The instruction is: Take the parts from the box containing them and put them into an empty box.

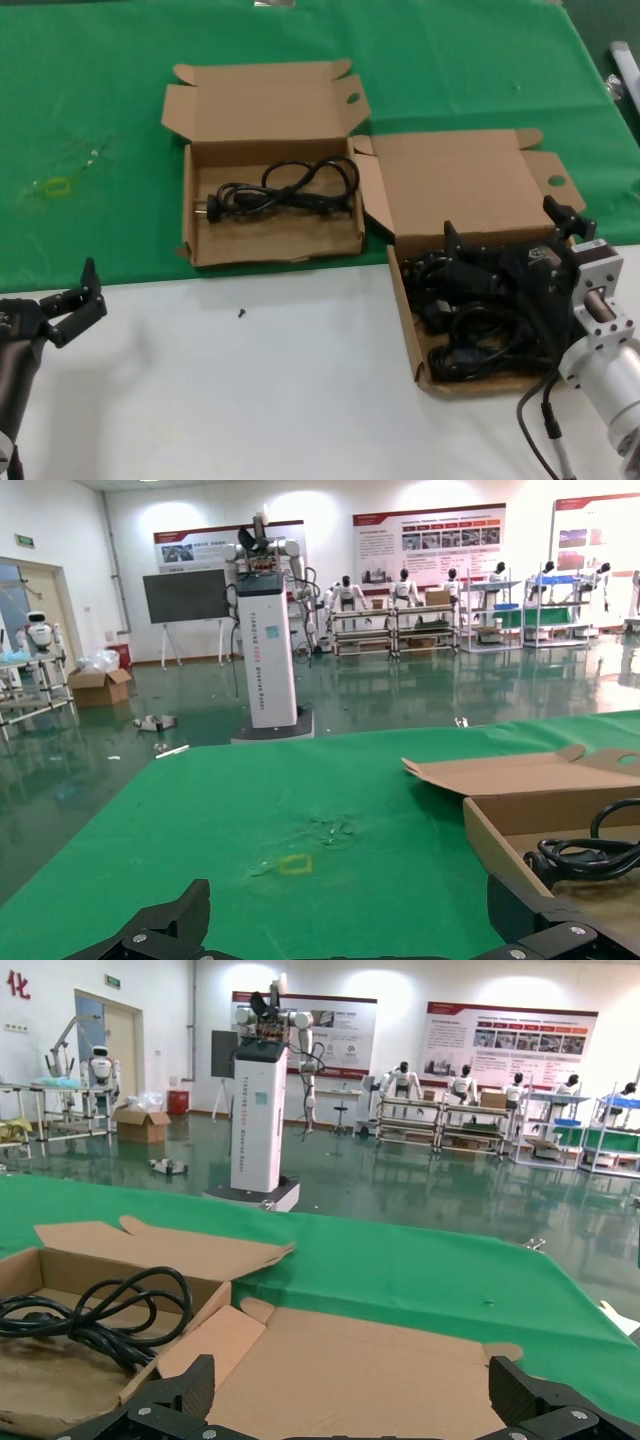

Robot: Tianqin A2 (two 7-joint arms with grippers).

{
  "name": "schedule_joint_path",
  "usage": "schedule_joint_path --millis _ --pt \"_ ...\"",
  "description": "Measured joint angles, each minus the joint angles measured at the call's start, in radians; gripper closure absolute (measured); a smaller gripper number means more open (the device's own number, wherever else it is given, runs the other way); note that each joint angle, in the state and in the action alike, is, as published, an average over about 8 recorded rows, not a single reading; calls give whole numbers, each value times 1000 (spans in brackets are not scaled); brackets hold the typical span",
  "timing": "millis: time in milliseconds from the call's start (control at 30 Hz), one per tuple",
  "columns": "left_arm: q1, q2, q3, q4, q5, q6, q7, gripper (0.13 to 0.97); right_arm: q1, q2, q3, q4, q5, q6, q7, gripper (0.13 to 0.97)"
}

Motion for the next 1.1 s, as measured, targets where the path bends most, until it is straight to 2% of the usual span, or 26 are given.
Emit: schedule_joint_path --millis 1100 --pt "0 0 0 0 0 0 0 132 0 0 0 0 0 0 0 129"
